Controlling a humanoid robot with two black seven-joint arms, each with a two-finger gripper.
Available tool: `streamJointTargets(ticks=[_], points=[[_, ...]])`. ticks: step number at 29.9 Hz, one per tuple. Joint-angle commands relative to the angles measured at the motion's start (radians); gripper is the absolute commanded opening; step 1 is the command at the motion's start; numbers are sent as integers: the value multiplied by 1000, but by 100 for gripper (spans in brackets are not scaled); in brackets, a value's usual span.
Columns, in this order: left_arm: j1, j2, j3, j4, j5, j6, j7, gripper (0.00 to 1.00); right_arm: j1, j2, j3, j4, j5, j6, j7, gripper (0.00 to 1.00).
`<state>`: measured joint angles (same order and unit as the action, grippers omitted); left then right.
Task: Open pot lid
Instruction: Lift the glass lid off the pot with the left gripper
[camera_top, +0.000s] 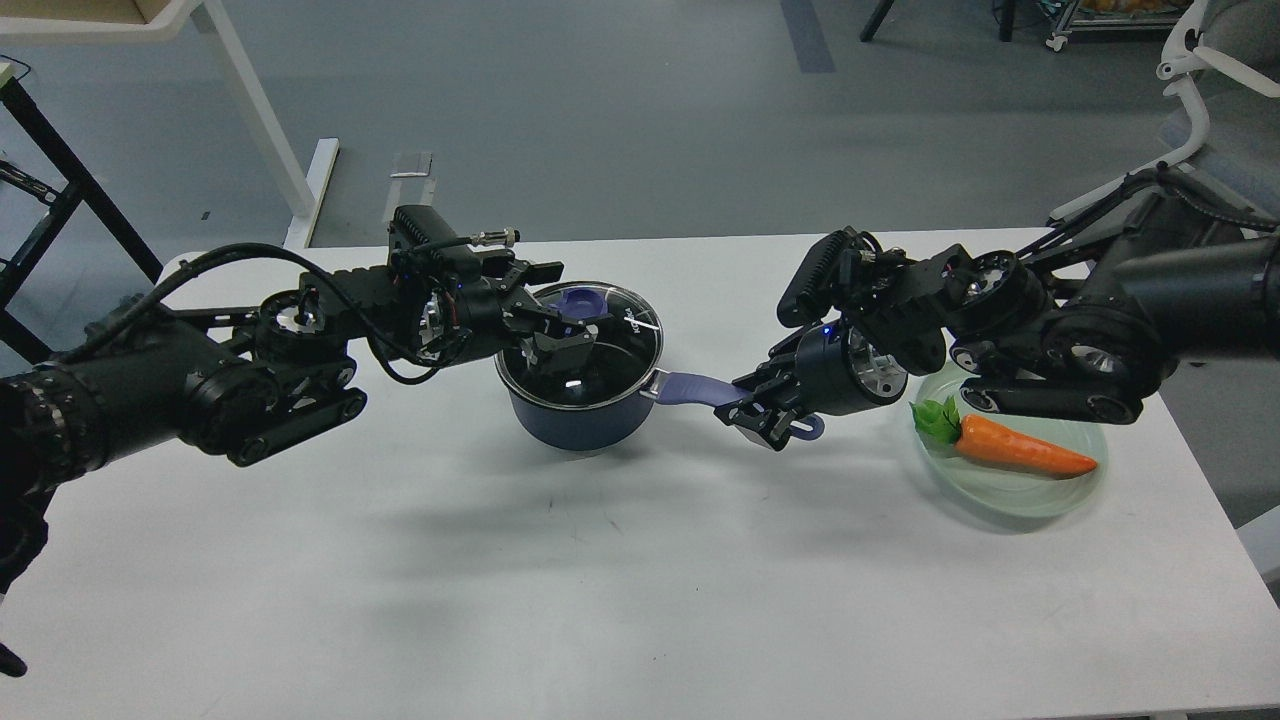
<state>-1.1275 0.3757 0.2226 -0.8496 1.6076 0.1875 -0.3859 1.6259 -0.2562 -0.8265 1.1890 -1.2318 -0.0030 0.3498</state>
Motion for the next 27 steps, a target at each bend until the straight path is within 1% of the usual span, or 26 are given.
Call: streamJointTargets(ticks=[1,2,5,10,15,17,21,27], points=[[6,0,3,4,-1,0,-1,86,0,-2,0,1,0,0,0,21],[6,0,6,4,-1,1,-1,85,-1,-2,0,1,0,0,0,21],[8,0,9,4,0,10,-2,76,-1,-2,0,0,0,0,0,21],[6,3,21,6,0,12,-2,55,0,0,0,0,0,-2,0,21],[5,2,23,4,-1,13,-2,39,0,0,1,0,0,-2,0,21],[0,6,21,0,-3,13,-2,37,-1,-2,1,0,0,-2,0,21],[-18,31,12,-26,-8,15,-7,37,-1,-6,1,0,0,-2,0,21],[-93,158,11,-86,-9,21,-25,37,-1,-6,1,0,0,0,0,21]])
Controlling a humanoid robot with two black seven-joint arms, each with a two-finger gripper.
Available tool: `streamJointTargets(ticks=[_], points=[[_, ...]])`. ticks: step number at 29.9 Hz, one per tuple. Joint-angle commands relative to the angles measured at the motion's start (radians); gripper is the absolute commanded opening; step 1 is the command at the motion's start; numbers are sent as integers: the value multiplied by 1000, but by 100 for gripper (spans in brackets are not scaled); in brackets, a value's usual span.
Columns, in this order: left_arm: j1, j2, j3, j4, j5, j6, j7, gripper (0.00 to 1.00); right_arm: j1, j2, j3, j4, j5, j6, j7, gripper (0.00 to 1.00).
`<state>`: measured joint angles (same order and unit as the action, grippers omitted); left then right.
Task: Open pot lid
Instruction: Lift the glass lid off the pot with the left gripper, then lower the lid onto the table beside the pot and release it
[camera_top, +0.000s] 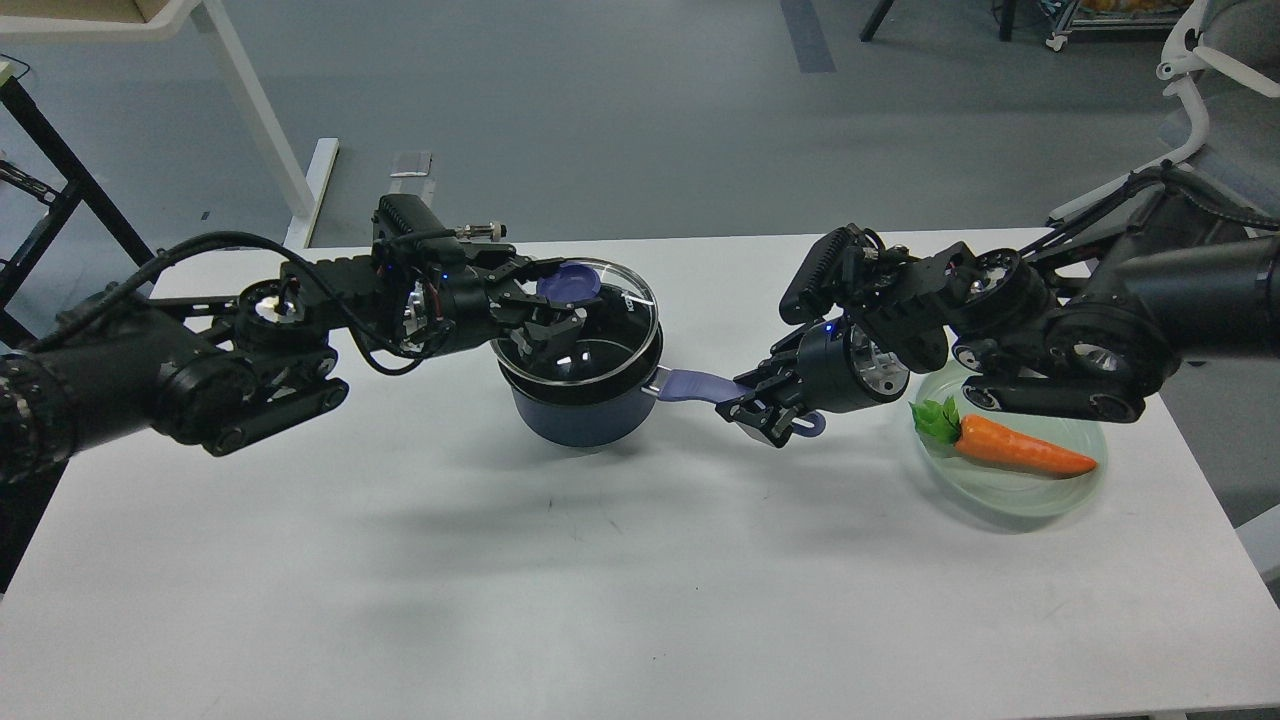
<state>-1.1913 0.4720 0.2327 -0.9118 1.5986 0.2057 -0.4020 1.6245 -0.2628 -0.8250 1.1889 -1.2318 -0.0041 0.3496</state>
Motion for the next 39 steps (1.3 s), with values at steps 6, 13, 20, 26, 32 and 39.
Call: streamJointTargets(ticks=[6,13,20,26,32,39], points=[[-14,238,14,-32,6,27,-34,37,0,4,0,0,0,-1,0,21],[136,388,42,-18,-3,93,-75,38,-2,5,9,3,0,-1,0,21],[347,392,40,97,-9,221,-87,39,2,0,10,5,0,-1,0,21],[390,274,40,224,-32,233,-87,39,8,-3,10,18,0,-1,0,21],[421,217,40,327,-95,233,-87,40,8,-6,10,23,0,-1,0,21],[429,200,42,367,-101,230,-87,63,6,-4,10,23,0,-1,0,21]])
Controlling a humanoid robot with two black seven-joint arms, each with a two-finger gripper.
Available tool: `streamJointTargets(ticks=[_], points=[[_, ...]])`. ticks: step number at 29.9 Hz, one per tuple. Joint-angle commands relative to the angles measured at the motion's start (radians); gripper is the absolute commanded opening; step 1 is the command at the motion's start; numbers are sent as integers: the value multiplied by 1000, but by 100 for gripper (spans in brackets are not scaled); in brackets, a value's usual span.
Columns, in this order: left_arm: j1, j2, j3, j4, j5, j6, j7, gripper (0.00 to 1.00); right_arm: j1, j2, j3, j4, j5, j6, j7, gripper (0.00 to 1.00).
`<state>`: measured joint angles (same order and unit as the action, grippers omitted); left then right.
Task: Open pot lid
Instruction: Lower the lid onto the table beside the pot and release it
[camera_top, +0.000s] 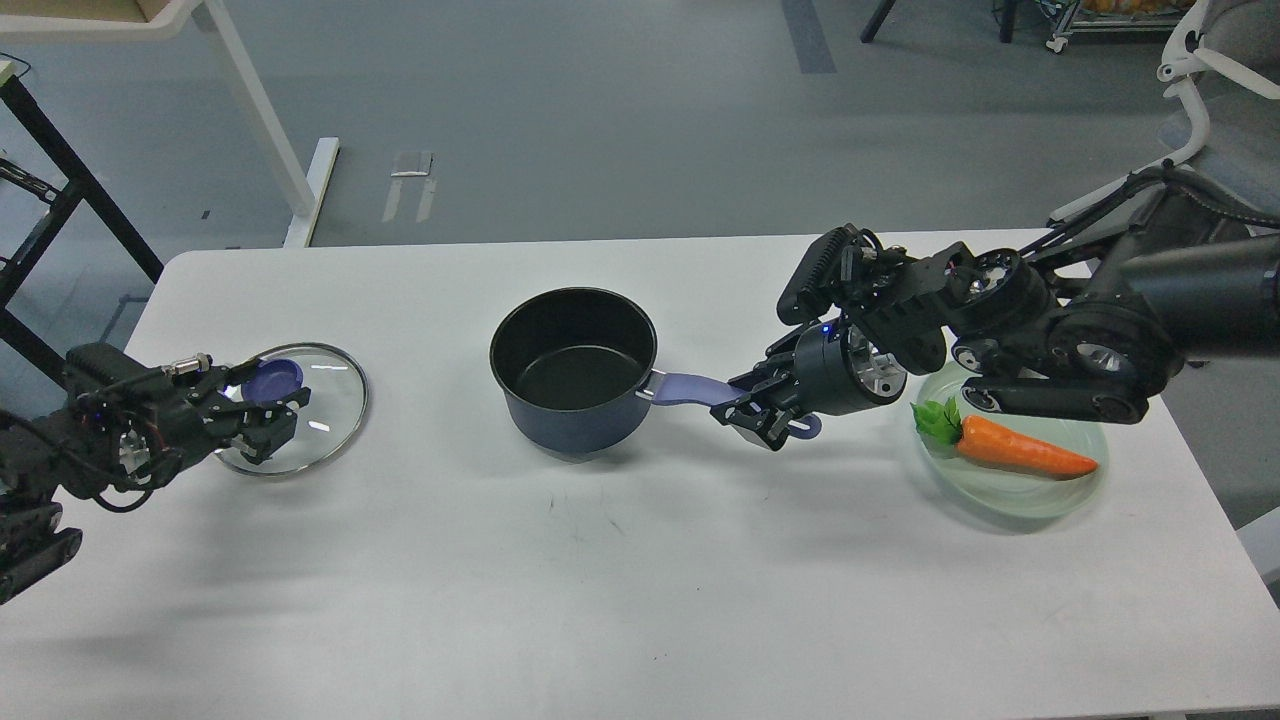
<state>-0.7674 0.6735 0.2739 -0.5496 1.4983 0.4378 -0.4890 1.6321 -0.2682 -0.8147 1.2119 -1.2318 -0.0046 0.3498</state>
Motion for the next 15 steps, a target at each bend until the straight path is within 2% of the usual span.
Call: streamJointTargets(ticks=[1,2,5,11,14,15], points=[[5,-2,1,5,-1,-2,0,65,-1,3,0,0,0,0,0,21],[5,-2,1,5,-3,-2,0,67,-1,3,0,0,0,0,0,21],[4,-2,-1,5,-10,-2,0,82,-1,3,0,-2,0,0,0,23],[-12,3,-12,5,-122,-4,0,95,-1,1,0,-2,0,0,0,30],[-18,8,-12,5,-249,-8,0,99,-1,-2,12,-2,0,-2,0,39],[-30,9,-10,5,-298,-10,0,99,-1,-5,16,-2,0,-2,0,46]])
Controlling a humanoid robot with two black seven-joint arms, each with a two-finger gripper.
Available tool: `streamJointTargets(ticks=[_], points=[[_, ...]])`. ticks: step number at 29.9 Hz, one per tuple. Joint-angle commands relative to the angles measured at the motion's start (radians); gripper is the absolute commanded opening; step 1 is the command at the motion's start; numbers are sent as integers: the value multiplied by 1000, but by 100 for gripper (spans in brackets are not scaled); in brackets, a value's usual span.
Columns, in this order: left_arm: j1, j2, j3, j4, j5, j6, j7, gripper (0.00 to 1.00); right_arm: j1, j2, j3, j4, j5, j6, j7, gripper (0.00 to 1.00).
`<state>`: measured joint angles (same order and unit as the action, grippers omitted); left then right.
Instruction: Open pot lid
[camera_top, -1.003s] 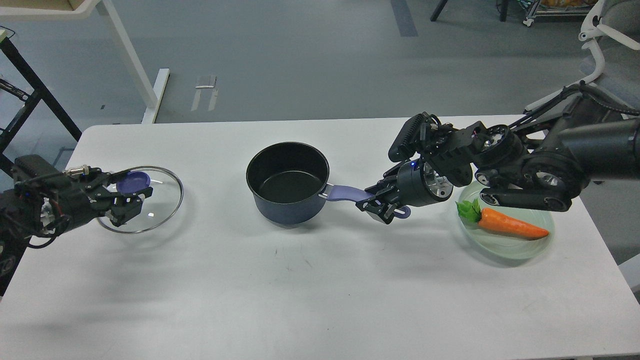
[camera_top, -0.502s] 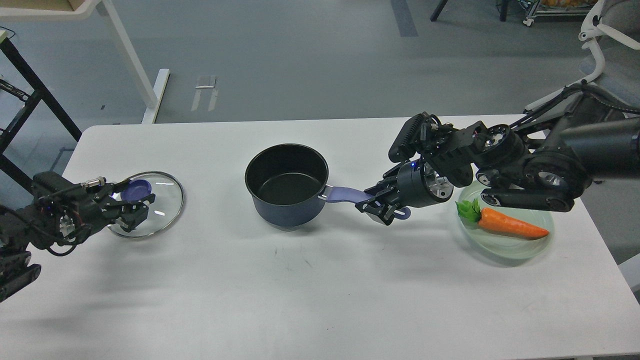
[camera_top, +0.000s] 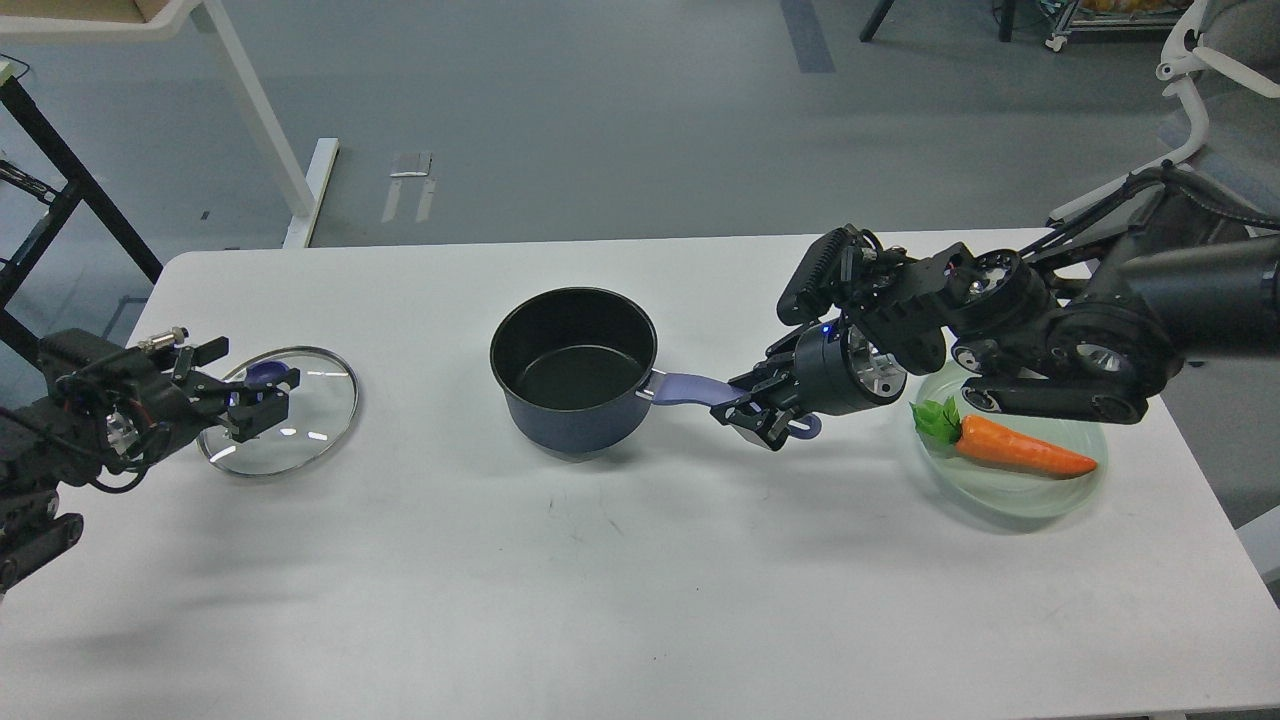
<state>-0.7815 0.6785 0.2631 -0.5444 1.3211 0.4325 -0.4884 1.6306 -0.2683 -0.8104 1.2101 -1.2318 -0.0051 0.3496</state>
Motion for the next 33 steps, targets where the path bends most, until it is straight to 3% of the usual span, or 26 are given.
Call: streamJointTargets(ticks=[1,7,13,19,24,28,33], points=[[-34,6,5,0,-150,-9,0,99,0,-6,11,0,0,-1,0,51],[-120,21,-4,0,-269,-128,0,99,3,-17,23,2,6,-1,0,70],[-237,30,-5,0,-592,-257,0,99,6,-103,166,-3,18,-3,0,97],[-301,26,-7,0,-905,-316,0,99,-44,-284,454,0,84,-3,0,98],[-306,3,-60,-2,-1092,-411,0,99,-176,-429,744,-9,158,-7,-1,98],[-289,-40,-208,0,-1229,-478,0,99,-308,-465,946,-18,276,-16,-4,98],[-269,-100,-298,0,-1277,-529,0,99,-429,-476,1117,-78,443,-22,-4,99]])
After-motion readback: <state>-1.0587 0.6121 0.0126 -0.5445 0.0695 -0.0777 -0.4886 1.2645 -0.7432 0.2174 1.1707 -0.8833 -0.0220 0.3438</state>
